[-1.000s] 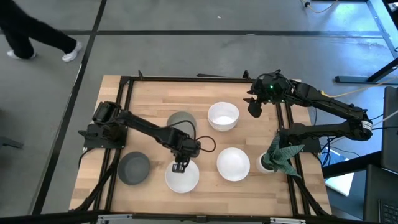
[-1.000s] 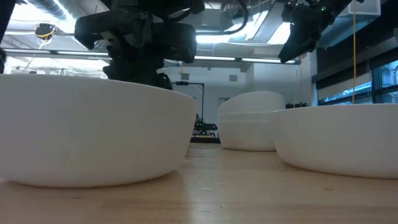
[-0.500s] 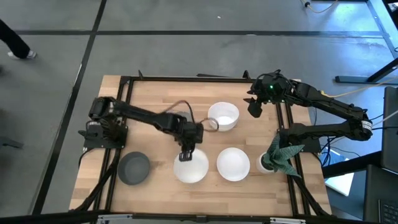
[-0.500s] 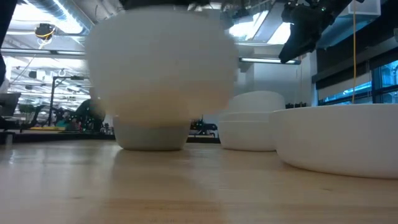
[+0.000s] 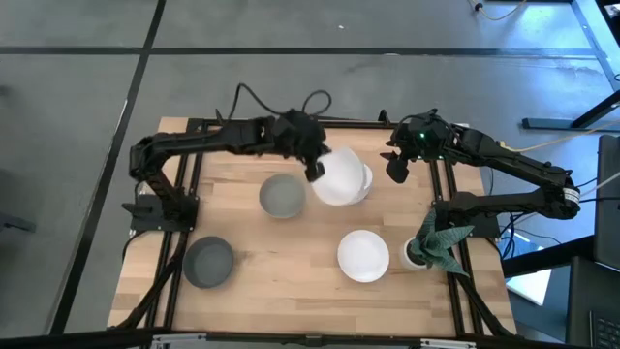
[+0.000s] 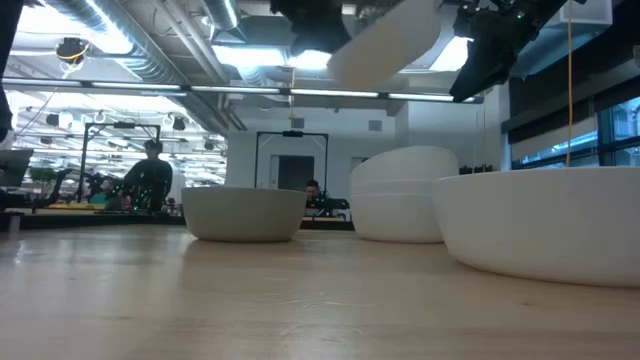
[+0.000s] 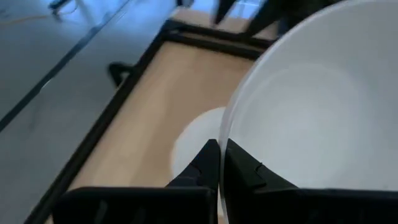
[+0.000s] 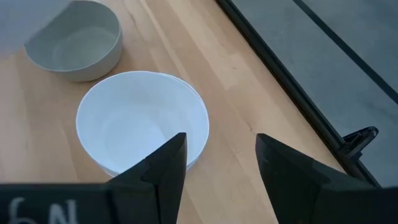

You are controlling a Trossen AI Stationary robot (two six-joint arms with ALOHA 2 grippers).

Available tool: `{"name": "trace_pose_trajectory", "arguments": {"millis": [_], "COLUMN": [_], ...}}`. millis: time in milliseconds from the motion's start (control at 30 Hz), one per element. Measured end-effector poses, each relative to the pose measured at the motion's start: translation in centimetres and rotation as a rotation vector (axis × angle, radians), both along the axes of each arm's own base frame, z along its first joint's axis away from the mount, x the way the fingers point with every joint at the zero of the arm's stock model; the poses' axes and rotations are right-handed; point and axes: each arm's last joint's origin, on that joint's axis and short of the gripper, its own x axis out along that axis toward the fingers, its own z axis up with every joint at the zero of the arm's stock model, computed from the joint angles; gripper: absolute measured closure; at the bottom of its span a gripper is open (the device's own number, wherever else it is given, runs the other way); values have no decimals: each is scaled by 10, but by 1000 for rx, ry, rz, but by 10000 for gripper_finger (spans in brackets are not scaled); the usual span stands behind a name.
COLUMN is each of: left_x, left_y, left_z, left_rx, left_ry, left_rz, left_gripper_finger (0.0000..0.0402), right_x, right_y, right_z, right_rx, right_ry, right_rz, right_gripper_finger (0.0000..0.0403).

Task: Nest bowls inside each other
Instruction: Stack the white bowl on top of the white bowl

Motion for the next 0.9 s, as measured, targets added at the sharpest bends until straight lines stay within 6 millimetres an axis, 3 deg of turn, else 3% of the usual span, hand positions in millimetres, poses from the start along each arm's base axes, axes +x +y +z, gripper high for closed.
{"name": "trace_pose_trajectory", "arguments": {"millis": [167, 367, 633, 900], "left_x": [3, 30, 51, 49], "left_y": [31, 56, 64, 68], "left_z": [-9, -44, -96, -99], "left_rx": [-2, -94, -171, -191], "left_ry": [-10, -46, 66, 81], "left_rz": [79, 39, 23, 47], "left_gripper_finger": [401, 401, 401, 401], "right_x": [0, 0, -1, -1], "right_y": [-1, -1, -1, 0], "right_z": [0, 0, 0, -1], "right_rx": [-8, -7, 4, 7], "right_ry": [4, 3, 0, 7], "right_rz": [-13, -17, -28, -29], "right_gripper_finger": [210, 210, 210, 210]}}
